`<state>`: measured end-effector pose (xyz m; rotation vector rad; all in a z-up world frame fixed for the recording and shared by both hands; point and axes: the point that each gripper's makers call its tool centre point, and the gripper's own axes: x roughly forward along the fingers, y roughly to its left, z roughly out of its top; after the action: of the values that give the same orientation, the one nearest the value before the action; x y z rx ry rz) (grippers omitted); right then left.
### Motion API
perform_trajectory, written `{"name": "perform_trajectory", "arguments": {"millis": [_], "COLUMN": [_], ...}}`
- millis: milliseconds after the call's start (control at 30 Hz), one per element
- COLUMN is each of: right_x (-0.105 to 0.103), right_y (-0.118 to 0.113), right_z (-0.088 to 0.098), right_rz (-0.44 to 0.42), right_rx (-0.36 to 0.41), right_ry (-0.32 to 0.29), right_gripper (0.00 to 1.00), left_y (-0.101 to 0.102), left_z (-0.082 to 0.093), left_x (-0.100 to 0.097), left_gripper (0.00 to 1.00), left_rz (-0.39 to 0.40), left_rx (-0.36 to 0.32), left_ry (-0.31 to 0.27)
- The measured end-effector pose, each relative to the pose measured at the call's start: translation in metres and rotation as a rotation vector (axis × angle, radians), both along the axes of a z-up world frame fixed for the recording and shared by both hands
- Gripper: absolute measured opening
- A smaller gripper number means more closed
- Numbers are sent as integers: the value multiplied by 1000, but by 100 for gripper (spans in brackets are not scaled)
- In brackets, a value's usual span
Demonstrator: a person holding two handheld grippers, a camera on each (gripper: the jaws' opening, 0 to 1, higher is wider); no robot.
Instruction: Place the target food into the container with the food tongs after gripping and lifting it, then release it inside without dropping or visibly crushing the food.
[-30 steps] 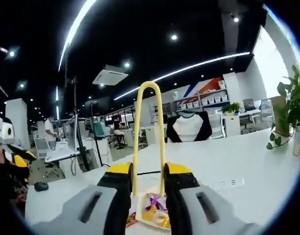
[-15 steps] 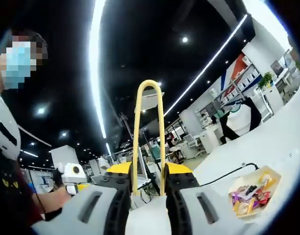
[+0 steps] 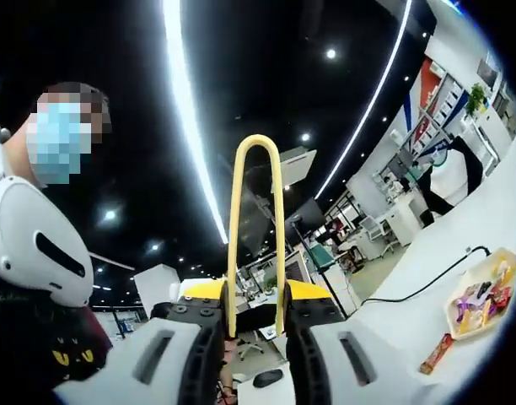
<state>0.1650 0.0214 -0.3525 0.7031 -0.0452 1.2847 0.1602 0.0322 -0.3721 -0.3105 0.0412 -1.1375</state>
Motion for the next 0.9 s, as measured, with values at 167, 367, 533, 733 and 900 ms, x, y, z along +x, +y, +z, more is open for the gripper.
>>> {"name": "perform_trajectory", "arguments": {"millis": [167,367,533,733,900], "right_x": [-10,-17,-22,-28,-28], "right_y": [3,-1,-2,1,5], "right_z": [3,7,5,0,-4], "right_rz": [52,98,122,186,198], "right_rx": [14,43,27,-50,-149], "right_ry": [15,46,51,83,45], "right_gripper": [22,22,22,20,19], "left_y": [-8,-14,-17,-6,-6], "left_z": [5,11,11,19,13], "left_x": [-10,-19,-25,-27,-26], "left_gripper": [36,34,30,25,25], "left_rz": [-60,-116,-155,-143,-142], "left_rx": [-1,-64,-66,-117,-98], "left_ry": [-18,-1,-9,-66,-68]}}
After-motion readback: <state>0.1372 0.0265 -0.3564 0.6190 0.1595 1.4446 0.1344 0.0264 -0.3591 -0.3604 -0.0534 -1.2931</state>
